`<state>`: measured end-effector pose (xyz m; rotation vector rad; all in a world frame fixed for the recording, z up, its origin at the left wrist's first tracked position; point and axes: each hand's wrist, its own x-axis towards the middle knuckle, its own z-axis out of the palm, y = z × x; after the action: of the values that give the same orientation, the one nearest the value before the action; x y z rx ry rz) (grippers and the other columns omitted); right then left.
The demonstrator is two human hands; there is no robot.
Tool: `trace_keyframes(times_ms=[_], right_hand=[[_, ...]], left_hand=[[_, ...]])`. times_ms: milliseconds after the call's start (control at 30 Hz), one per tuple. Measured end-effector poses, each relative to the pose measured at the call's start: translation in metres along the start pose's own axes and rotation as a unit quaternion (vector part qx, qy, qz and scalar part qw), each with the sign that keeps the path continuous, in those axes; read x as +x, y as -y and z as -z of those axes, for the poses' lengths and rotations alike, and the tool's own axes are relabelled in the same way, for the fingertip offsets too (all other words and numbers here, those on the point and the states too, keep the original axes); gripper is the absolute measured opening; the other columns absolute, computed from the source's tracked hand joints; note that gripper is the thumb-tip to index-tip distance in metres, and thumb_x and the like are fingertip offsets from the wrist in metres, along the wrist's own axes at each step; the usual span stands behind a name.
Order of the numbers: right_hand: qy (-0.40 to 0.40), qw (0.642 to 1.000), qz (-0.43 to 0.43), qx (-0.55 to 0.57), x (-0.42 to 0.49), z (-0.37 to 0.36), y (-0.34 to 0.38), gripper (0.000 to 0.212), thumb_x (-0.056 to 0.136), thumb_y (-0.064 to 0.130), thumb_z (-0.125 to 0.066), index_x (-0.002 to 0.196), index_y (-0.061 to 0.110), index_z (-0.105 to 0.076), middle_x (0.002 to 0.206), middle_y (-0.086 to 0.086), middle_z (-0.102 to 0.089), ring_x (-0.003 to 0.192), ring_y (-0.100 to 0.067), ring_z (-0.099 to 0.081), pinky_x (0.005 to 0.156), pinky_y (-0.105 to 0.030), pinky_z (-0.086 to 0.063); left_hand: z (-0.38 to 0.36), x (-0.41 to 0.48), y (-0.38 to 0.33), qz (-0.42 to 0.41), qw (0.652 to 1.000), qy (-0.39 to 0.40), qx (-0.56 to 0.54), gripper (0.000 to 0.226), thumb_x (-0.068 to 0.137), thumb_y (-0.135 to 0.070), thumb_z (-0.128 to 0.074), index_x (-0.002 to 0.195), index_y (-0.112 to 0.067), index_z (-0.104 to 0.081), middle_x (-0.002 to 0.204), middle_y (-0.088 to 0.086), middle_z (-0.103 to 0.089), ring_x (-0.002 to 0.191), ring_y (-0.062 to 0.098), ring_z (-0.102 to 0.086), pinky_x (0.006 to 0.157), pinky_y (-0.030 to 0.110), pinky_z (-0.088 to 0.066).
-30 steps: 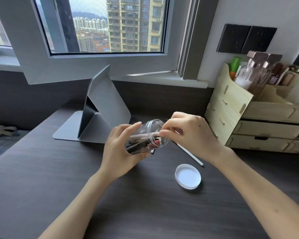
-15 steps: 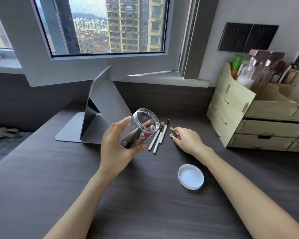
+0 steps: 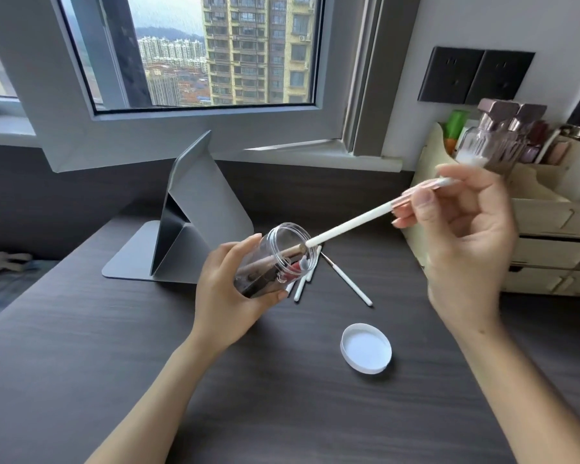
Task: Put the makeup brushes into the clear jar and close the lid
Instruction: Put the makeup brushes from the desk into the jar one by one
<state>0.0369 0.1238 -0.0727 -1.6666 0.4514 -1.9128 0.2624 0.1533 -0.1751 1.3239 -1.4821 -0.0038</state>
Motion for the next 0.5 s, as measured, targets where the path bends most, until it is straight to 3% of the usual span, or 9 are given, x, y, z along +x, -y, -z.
trace_keyframes(times_ms=[100,167,233,300,400,500], right_hand=[[0.050,0.997,-0.051,-0.022,-0.018,-0.017,-0.006,0.020,0.085,0.003,-0.063,0.093,0.020,-0.056,0.083,-0.014,-0.066,0.071,-0.016,-0.068,0.069,-0.023,-0.055],[0.091,0.988,-0.069,-0.107,-0.030,-0.025,-0.016,0.017,0.081,0.010,-0.070,0.089,0.023,-0.063,0.082,-0.006,-0.070,0.072,-0.016,-0.067,0.070,-0.024,-0.054],[0.128,0.967,-0.032,-0.217,-0.036,-0.030,-0.026,0.007,0.078,0.017,-0.073,0.084,0.018,-0.071,0.078,0.001,-0.071,0.067,-0.013,-0.061,0.066,-0.023,-0.051],[0.153,0.946,0.046,-0.283,-0.038,-0.031,-0.033,0.011,0.078,0.021,-0.073,0.084,0.012,-0.076,0.075,-0.001,-0.070,0.068,-0.013,-0.057,0.067,-0.023,-0.047],[0.197,0.932,0.101,-0.286,-0.038,-0.027,-0.042,0.026,0.087,0.030,-0.062,0.100,0.011,-0.074,0.076,-0.002,-0.064,0.074,-0.016,-0.052,0.072,-0.020,-0.042],[0.175,0.949,0.026,-0.261,-0.031,-0.015,-0.058,0.034,0.095,0.034,-0.046,0.107,0.013,-0.070,0.080,0.003,-0.061,0.079,-0.015,-0.054,0.077,-0.018,-0.041]], left_hand=[[0.000,-0.001,-0.003,-0.037,0.999,-0.008,0.030,0.076,0.053,-0.034,-0.084,0.122,-0.016,-0.059,0.110,-0.006,-0.054,0.101,0.019,-0.052,0.090,0.009,-0.034],[-0.001,-0.002,-0.004,-0.048,0.998,-0.014,0.034,0.075,0.053,-0.034,-0.083,0.121,-0.015,-0.059,0.110,-0.006,-0.054,0.101,0.018,-0.052,0.091,0.010,-0.033],[0.000,-0.001,-0.004,-0.050,0.998,-0.016,0.034,0.076,0.053,-0.035,-0.083,0.122,-0.015,-0.059,0.110,-0.006,-0.054,0.102,0.014,-0.050,0.092,0.010,-0.033],[0.001,-0.001,-0.003,-0.051,0.998,-0.015,0.038,0.076,0.054,-0.037,-0.083,0.122,-0.014,-0.058,0.110,-0.006,-0.054,0.102,0.013,-0.049,0.093,0.009,-0.032],[0.002,0.000,-0.002,-0.049,0.998,-0.014,0.038,0.077,0.055,-0.039,-0.082,0.123,-0.015,-0.058,0.110,-0.006,-0.055,0.102,0.012,-0.049,0.092,0.008,-0.031],[0.003,0.001,0.000,-0.024,0.999,-0.018,0.033,0.076,0.055,-0.040,-0.081,0.124,-0.017,-0.058,0.109,-0.008,-0.054,0.101,0.010,-0.049,0.090,0.009,-0.032]])
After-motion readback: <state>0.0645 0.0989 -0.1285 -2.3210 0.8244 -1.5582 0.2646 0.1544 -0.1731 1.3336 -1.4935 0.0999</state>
